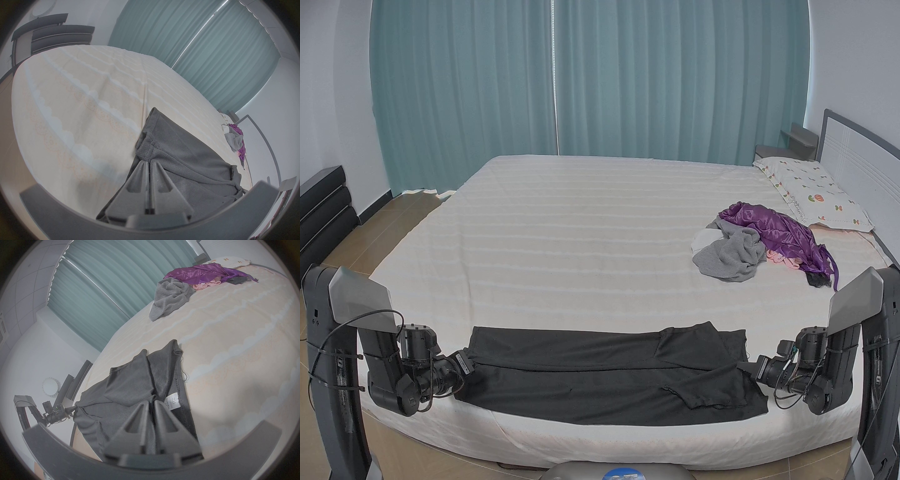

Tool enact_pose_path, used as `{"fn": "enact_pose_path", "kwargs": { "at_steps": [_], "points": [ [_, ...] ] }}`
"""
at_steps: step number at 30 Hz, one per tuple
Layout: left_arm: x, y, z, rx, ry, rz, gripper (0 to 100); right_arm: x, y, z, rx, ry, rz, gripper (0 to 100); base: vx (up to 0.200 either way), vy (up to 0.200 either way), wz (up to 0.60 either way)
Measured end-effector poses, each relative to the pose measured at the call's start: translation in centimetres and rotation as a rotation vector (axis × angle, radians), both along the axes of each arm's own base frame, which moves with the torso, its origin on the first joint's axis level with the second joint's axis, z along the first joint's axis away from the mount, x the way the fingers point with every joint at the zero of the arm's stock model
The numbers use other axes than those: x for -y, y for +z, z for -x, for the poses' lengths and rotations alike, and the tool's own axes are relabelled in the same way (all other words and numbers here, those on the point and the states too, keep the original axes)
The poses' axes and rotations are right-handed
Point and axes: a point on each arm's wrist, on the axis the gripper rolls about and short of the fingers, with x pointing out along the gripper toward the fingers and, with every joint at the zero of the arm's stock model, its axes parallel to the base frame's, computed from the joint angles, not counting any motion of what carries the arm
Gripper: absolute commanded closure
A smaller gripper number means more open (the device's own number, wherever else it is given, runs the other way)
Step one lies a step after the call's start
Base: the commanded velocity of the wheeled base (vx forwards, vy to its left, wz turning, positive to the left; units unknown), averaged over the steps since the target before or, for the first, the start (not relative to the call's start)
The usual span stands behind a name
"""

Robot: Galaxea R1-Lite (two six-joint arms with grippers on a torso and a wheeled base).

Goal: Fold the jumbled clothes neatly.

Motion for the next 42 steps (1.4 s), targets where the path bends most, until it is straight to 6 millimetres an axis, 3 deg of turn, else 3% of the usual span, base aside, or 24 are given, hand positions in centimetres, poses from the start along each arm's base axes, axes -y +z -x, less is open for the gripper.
{"fn": "enact_pose_path", "kwargs": {
  "at_steps": [7,19,28,42],
  "points": [
    [0.1,0.0,0.0,0.0,-0.002,0.001,0,0.0,0.0,0.2,-0.007,-0.001,0.0,0,0.0,0.0,0.0],
    [-0.4,0.9,-0.2,0.017,0.075,0.092,0,0.0,2.5,-0.8,0.052,-0.093,-0.059,0,0.0,0.0,0.0],
    [-0.6,2.0,-0.5,0.052,0.102,0.132,0,-2.2,0.8,-1.9,0.033,-0.063,-0.039,0,0.0,0.0,0.0],
    [-0.5,2.2,-0.8,0.064,0.103,0.128,0,-3.0,0.0,-3.1,-0.038,-0.076,-0.007,0,0.0,0.0,0.0]
  ]
}}
